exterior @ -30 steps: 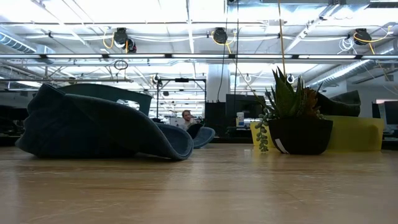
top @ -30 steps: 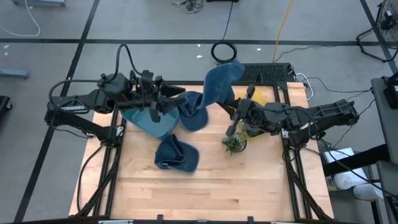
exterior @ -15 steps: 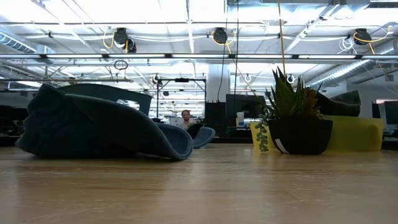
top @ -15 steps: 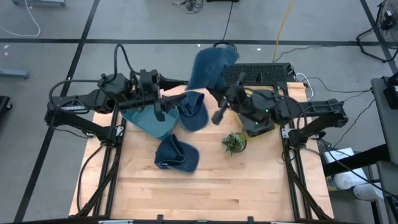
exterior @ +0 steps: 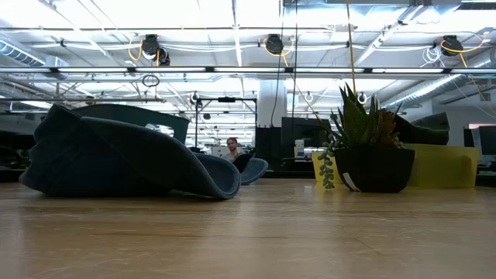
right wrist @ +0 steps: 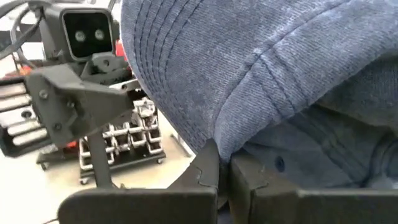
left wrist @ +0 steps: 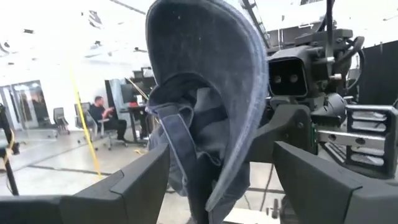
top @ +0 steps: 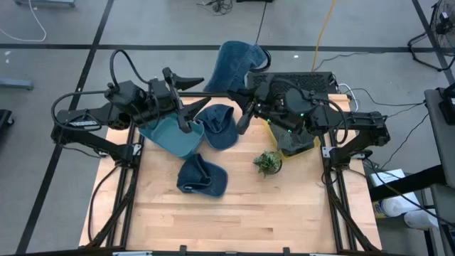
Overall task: Pick & Place hat
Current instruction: Put the bottom blue cap into the blue bin
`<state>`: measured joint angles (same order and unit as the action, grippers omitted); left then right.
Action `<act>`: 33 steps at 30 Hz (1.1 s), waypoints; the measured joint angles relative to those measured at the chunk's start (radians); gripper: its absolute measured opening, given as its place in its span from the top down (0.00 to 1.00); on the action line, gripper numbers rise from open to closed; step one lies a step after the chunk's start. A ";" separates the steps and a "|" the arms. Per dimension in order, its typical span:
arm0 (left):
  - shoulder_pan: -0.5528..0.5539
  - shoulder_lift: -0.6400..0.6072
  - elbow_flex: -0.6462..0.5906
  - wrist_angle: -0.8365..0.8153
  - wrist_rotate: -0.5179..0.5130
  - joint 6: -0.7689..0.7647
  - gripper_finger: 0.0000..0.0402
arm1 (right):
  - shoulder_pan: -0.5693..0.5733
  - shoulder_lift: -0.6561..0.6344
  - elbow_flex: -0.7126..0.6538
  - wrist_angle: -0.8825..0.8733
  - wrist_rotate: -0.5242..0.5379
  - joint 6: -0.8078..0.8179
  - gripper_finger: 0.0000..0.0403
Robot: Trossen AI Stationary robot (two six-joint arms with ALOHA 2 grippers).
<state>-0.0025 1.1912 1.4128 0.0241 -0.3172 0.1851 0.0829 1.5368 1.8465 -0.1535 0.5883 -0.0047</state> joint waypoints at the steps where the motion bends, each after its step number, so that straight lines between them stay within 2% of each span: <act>1: 0.000 0.000 0.000 0.001 0.000 0.007 0.27 | -0.005 0.000 0.000 0.003 -0.013 0.006 1.00; 5: 0.000 0.000 0.000 -0.001 0.000 0.023 0.27 | -0.017 0.012 0.004 0.023 -0.022 0.046 1.00; 11: 0.008 0.020 0.000 0.003 -0.009 0.050 0.27 | -0.016 0.050 0.003 0.080 -0.123 0.091 1.00; 16: 0.008 0.040 0.001 0.003 0.001 0.040 0.27 | -0.013 0.070 0.002 0.080 -0.144 0.101 1.00; 20: 0.006 0.043 0.000 -0.010 0.057 0.029 0.28 | -0.010 0.067 0.002 0.073 -0.145 0.103 1.00; 25: 0.005 0.042 0.000 -0.023 0.081 0.000 0.42 | -0.009 0.054 0.002 0.076 -0.127 0.097 1.00; 33: 0.006 0.042 0.000 -0.015 0.081 -0.083 0.78 | -0.009 0.037 0.002 0.070 -0.118 0.090 1.00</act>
<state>0.0032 1.2327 1.4128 0.0092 -0.2367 0.1023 0.0742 1.5734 1.8484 -0.0837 0.4702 0.0856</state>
